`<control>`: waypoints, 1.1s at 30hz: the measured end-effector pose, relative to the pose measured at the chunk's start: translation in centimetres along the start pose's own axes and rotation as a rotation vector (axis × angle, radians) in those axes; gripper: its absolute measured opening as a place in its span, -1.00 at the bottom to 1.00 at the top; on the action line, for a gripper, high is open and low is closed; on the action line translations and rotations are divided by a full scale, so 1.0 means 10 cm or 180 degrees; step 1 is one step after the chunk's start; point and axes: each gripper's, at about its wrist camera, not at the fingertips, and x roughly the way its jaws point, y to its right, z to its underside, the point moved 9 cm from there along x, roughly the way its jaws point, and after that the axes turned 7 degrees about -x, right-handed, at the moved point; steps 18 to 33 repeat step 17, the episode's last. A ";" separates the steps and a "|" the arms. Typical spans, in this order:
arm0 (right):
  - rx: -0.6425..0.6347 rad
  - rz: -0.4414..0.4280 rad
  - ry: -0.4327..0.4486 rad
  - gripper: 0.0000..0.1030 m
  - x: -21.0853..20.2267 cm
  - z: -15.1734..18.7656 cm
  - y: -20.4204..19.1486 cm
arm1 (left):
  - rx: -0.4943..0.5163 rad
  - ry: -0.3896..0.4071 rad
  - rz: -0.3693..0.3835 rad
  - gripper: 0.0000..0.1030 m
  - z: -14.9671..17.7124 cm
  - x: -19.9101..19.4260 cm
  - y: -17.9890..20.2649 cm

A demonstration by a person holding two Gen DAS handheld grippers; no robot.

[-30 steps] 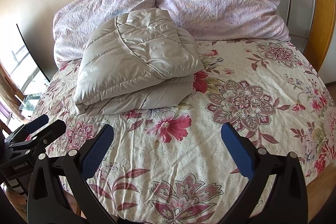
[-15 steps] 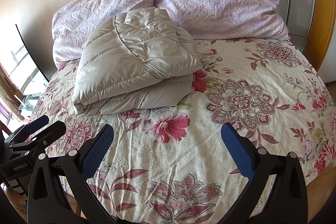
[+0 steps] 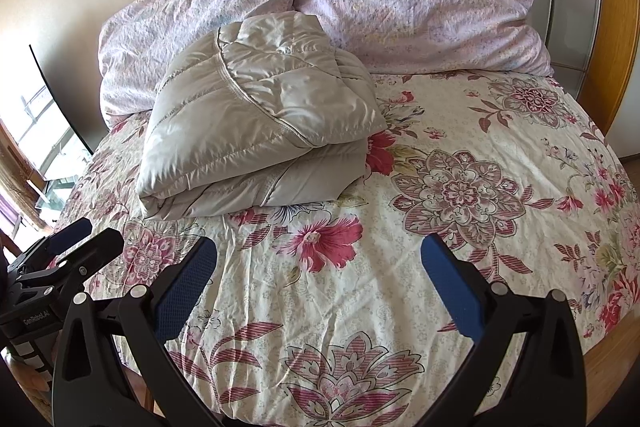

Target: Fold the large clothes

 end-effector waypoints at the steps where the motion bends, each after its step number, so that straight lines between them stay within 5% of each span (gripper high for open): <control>1: -0.0002 0.0002 -0.0005 0.97 0.01 0.01 0.00 | -0.0005 -0.0005 0.0001 0.96 0.00 0.00 0.00; 33: -0.0027 0.0001 -0.0040 0.97 0.04 0.03 -0.03 | 0.0011 -0.0007 -0.0028 0.96 0.00 0.01 -0.01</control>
